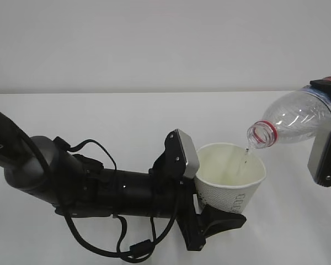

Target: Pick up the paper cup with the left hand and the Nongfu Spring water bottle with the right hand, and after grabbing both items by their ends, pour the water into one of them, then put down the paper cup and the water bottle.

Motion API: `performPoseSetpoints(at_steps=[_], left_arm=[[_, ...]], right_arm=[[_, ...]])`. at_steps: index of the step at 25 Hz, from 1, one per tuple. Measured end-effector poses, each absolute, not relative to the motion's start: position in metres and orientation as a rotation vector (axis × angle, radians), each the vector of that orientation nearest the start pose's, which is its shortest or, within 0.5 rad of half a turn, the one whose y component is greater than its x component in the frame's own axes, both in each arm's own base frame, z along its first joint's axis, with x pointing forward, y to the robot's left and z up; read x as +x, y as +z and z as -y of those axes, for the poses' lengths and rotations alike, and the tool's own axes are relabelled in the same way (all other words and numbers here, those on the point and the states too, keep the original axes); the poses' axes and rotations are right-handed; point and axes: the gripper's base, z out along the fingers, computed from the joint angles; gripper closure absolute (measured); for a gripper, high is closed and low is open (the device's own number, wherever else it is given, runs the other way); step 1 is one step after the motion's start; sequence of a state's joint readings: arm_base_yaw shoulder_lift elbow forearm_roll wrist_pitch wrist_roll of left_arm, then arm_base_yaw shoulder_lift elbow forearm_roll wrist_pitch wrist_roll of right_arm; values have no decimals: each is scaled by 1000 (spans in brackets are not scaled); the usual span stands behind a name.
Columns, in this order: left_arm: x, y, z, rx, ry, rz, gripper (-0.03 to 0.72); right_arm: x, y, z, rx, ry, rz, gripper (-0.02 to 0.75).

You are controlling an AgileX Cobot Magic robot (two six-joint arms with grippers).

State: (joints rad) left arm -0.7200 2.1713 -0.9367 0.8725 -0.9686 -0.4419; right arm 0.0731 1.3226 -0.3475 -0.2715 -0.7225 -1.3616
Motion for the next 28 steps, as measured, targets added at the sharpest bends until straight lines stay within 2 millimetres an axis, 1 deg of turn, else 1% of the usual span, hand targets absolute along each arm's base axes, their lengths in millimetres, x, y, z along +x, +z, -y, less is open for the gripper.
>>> performPoseSetpoints(at_steps=[28], left_arm=[[248, 87, 293, 1250, -1036, -1583, 176]], right_arm=[[230, 209, -32, -1441, -931, -1154, 332]])
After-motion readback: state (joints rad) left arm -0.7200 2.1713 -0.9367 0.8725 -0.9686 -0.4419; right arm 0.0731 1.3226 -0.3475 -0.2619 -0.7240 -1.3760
